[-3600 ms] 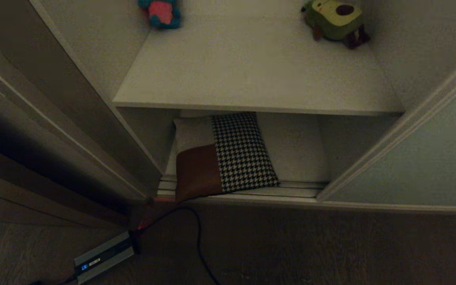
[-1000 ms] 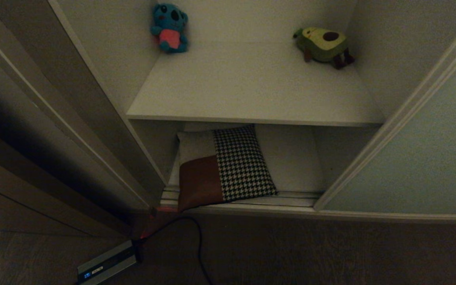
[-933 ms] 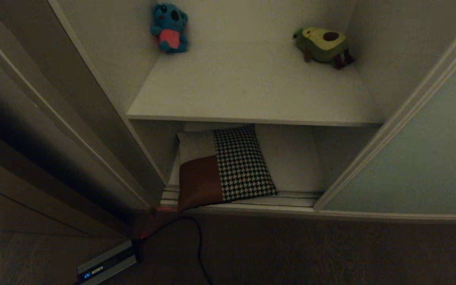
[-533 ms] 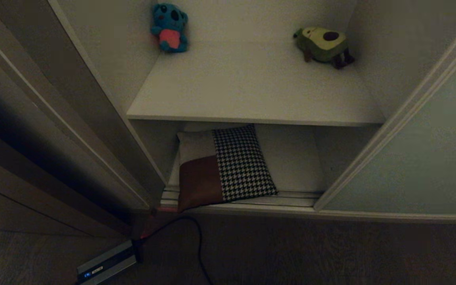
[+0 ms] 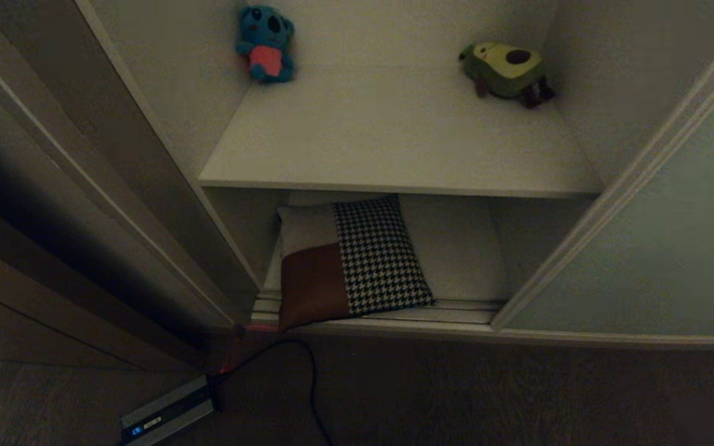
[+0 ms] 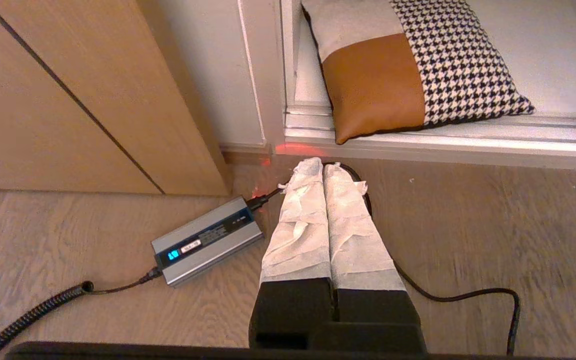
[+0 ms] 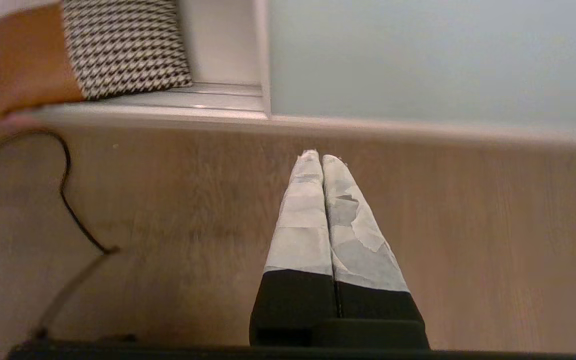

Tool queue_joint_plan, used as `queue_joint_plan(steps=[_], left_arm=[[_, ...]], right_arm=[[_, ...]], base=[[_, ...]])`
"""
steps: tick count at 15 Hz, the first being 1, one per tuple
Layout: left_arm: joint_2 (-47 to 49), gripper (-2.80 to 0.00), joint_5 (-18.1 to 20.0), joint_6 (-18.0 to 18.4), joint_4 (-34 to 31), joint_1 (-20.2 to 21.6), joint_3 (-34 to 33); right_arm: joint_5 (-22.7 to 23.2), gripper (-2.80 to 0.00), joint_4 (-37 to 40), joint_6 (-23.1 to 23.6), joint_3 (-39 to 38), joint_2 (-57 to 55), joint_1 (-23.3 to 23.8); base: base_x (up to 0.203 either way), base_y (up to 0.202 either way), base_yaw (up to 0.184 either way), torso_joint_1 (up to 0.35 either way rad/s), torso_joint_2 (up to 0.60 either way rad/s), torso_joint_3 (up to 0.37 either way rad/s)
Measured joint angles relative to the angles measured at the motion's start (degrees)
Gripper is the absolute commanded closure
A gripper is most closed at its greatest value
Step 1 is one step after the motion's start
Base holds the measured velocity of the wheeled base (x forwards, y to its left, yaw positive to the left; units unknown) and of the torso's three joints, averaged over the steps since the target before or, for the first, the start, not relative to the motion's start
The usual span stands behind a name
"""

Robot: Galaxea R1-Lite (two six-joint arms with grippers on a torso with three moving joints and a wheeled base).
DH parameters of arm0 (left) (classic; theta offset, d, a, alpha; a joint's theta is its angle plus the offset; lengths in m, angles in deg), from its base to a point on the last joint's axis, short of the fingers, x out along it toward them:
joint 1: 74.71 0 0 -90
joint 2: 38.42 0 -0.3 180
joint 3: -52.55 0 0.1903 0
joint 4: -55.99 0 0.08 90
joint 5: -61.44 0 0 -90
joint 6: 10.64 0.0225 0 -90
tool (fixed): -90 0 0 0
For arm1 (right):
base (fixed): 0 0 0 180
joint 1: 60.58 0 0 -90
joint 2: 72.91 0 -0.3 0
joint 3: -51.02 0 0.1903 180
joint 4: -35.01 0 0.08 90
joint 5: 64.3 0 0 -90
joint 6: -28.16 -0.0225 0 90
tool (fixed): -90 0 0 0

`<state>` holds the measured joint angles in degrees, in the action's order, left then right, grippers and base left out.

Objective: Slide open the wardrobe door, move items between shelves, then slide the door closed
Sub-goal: Close the door

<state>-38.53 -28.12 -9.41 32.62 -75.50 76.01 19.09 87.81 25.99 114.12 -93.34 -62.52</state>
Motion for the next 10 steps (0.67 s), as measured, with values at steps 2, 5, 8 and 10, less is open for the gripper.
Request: queue_joint_plan(steps=[2, 5, 8, 10], left_arm=[[0.0, 0.00, 0.0, 0.0, 0.0, 0.0, 0.0], [0.0, 0.00, 0.0, 0.0, 0.0, 0.0, 0.0], [0.0, 0.00, 0.0, 0.0, 0.0, 0.0, 0.0], [0.0, 0.00, 0.0, 0.0, 0.0, 0.0, 0.0]], right_arm=[[-3.2, 0.00, 0.1, -5.7, 1.2, -4.0, -1.6], [-9.0, 0.00, -2.3, -10.2, 2.7, -8.2, -3.4], [-9.9, 0.00, -5.7, -9.4, 3.3, -10.2, -3.6], [-8.9, 0.00, -5.4, -9.3, 4.9, -11.7, -2.0]], base=[[0.000, 0.000, 0.000, 0.000, 0.00, 0.000], [0.000, 0.000, 0.000, 0.000, 0.00, 0.000], [0.000, 0.000, 0.000, 0.000, 0.00, 0.000], [0.000, 0.000, 0.000, 0.000, 0.00, 0.000]])
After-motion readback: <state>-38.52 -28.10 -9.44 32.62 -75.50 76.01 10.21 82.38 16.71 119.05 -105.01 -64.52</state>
